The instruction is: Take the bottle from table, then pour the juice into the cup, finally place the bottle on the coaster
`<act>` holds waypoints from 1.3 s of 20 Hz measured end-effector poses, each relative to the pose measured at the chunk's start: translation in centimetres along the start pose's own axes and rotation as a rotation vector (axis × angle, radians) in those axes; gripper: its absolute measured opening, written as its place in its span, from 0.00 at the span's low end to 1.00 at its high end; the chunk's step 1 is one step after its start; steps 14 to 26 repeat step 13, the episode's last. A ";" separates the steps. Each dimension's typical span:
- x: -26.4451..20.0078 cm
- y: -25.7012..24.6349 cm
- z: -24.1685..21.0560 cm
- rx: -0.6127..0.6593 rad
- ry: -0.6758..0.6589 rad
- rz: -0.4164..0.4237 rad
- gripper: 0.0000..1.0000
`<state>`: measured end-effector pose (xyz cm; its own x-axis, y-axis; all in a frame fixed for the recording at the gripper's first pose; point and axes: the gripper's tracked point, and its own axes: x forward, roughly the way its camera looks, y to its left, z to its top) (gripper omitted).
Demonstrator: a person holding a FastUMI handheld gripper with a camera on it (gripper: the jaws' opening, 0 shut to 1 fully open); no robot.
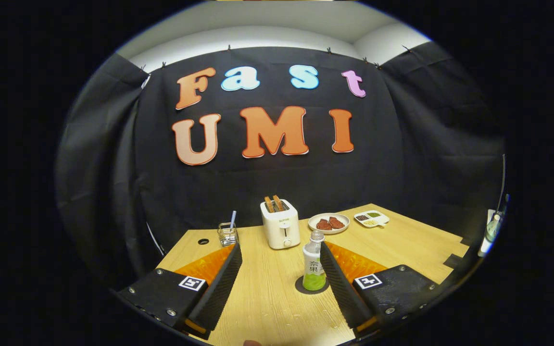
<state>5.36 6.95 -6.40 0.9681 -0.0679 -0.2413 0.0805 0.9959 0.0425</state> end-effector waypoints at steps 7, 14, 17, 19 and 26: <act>-7.5 7.2 2.1 0.006 -0.096 0.161 0.97; -9.4 9.9 1.5 -0.018 -0.116 0.236 0.97; -9.4 9.9 1.5 -0.018 -0.116 0.236 0.97; -9.4 9.9 1.5 -0.018 -0.116 0.236 0.97; -9.4 9.9 1.5 -0.018 -0.116 0.236 0.97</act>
